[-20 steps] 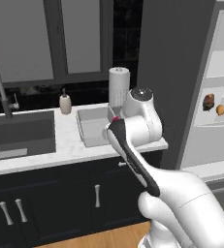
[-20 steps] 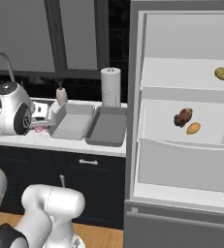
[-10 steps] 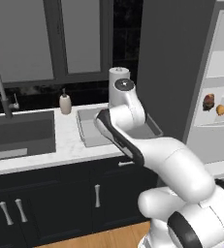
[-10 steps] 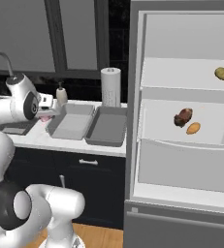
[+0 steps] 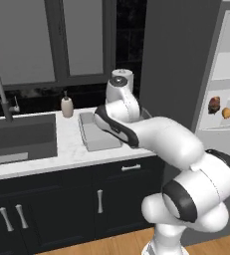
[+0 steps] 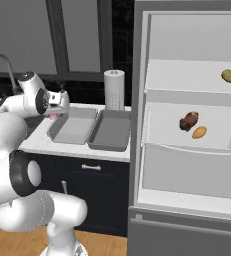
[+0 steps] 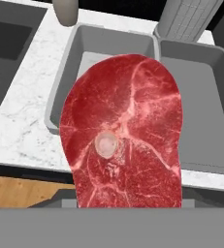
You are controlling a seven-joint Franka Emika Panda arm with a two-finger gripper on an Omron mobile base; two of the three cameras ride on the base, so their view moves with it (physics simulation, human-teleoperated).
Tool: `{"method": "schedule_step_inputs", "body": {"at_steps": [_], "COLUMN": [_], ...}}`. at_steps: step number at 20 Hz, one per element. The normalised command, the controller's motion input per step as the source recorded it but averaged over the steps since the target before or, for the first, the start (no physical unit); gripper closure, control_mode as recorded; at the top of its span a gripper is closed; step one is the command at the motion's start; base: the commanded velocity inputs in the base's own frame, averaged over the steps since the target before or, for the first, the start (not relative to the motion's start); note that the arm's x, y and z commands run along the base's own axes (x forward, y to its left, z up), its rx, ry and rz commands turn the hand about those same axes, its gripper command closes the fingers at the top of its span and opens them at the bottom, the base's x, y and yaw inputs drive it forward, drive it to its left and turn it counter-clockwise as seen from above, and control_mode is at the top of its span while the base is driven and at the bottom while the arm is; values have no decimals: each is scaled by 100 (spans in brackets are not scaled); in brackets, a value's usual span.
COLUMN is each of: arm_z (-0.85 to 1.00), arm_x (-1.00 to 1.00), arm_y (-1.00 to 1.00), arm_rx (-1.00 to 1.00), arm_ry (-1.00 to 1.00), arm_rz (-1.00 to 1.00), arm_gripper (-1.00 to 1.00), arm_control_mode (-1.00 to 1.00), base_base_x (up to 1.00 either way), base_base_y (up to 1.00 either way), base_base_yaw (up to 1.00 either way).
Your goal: Place one potato and one steak in each tupperware on the nearby counter, to pack two identical lunches.
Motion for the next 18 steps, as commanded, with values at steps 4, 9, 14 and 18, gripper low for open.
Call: {"method": "schedule_step_inputs", "body": {"at_steps": [4, 9, 14, 18], "arm_z": [-37, -44, -25, -12], "arm_x": [54, 60, 48, 39], "arm_y": [4, 2, 5, 17], "arm_rx": [0, 0, 0, 0], "arm_ry": [1, 1, 0, 0], "arm_rz": [-1, 0, 0, -1], "arm_gripper": [100, 100, 100, -100], "arm_control_mode": [-100, -100, -100, -100], "base_base_x": [0, 0, 0, 0], "base_base_y": [0, 0, 0, 0], "base_base_yaw": [0, 0, 0, 0]}}
